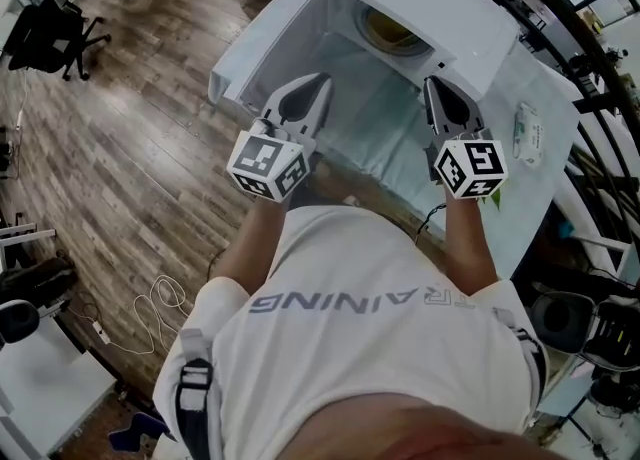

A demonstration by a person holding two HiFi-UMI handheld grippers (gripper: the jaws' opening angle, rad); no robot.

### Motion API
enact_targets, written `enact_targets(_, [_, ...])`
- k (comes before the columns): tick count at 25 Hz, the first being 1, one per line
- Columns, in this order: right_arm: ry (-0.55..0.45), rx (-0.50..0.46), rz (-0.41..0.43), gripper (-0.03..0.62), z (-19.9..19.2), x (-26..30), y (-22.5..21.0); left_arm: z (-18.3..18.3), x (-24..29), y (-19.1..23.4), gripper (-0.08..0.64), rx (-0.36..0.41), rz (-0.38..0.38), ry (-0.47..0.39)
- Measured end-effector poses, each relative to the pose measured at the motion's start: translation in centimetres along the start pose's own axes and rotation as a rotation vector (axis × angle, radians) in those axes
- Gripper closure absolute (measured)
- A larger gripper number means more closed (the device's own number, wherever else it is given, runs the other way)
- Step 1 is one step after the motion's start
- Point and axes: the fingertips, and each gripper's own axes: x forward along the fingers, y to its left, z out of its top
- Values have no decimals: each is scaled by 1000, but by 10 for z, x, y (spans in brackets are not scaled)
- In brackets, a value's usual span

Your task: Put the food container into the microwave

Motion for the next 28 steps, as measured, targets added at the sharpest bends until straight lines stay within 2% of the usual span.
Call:
enact_targets(13, [-14, -2, -4, 569, 8, -30, 6, 1, -10, -23, 518, 5, -25, -1])
enact_targets(28, [2, -5, 35, 569, -4, -22, 25, -2, -25, -16, 518, -1, 1, -4])
